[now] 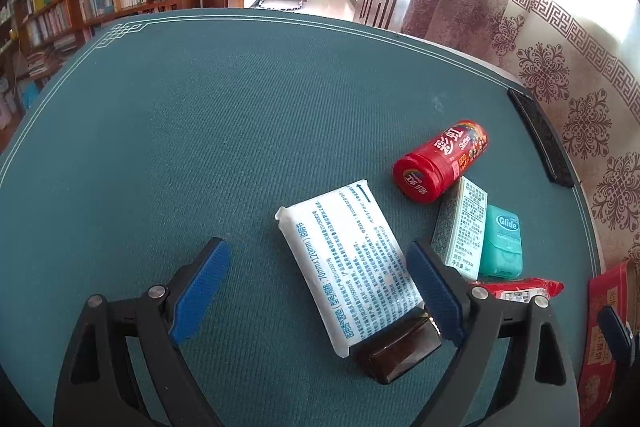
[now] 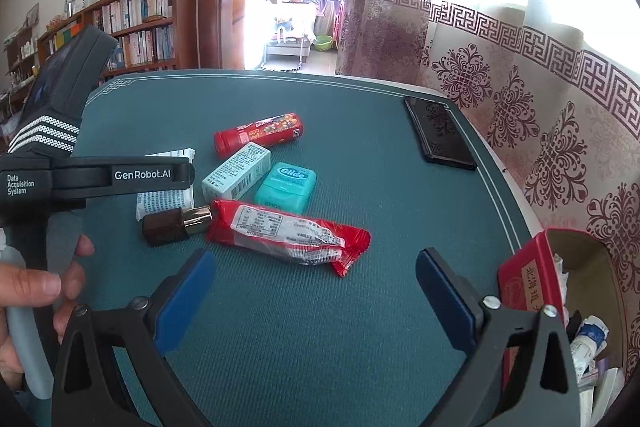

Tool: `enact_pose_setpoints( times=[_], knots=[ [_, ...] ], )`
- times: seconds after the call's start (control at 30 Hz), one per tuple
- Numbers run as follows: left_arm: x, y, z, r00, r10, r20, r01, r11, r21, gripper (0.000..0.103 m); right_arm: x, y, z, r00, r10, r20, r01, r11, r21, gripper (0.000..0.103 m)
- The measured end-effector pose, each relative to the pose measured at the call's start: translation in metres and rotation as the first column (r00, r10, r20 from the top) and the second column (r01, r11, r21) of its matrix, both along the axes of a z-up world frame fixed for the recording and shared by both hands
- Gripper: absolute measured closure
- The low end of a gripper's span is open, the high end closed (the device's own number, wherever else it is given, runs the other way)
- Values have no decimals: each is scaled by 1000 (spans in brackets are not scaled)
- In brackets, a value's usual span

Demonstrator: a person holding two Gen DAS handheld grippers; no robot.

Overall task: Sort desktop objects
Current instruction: 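Grasp the white bandage pack with the left gripper while the right grasps the red-wrapped snack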

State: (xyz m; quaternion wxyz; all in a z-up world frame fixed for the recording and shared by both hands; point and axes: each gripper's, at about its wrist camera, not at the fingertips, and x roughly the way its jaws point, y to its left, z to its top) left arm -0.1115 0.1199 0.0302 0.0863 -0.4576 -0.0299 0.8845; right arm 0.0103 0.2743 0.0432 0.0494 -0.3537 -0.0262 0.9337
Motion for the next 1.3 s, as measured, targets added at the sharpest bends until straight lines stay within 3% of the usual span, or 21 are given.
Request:
enact_pose_setpoints(
  times=[0.13,0.27,0.47,0.67,0.73,0.87,0.93,1.0,1.1,1.17,1.23,1.3],
  knots=[
    [0,2,0,1000,-4,-3,4,1000,-10,10,-16,13,-2,1000,-27,7,27,999,-38,2],
    [0,1,1,1000,-24,-8,24,1000,-5,11,-33,14,-3,999,23,28,-21,997,-69,2],
    [-2,-13,5,1000,-24,-14,24,1000,17,34,-51,10,-14,986,149,74,-134,974,-183,2],
    [-3,-16,6,997,-75,-10,75,997,18,36,-32,-8,-31,955,254,152,-211,944,-252,3],
    [-4,-17,6,996,-89,-3,89,996,22,36,-18,-22,-31,938,305,165,-263,936,-233,3],
    [-5,-21,7,997,-75,7,75,996,39,36,-2,-37,-28,907,393,151,-344,899,-271,10],
    [-3,-18,7,997,-73,1,73,997,17,35,-4,-38,-28,921,358,153,-317,918,-240,16],
    [-2,-13,6,998,-68,-6,68,998,-3,34,-12,-33,-31,946,275,173,-243,952,-187,35],
    [-1,-11,6,998,-66,-12,66,998,-2,35,-20,-25,-32,961,223,166,-196,967,-165,44],
    [0,-12,7,998,-66,-16,67,998,21,48,-24,-26,-32,966,201,163,-180,974,-139,47],
    [-1,-12,6,997,-71,-6,72,996,59,72,-26,-31,-34,969,191,158,-178,979,-95,47],
    [-1,-14,5,997,-75,2,74,993,88,76,-27,-38,-34,970,192,150,-187,981,-52,47]
  ],
)
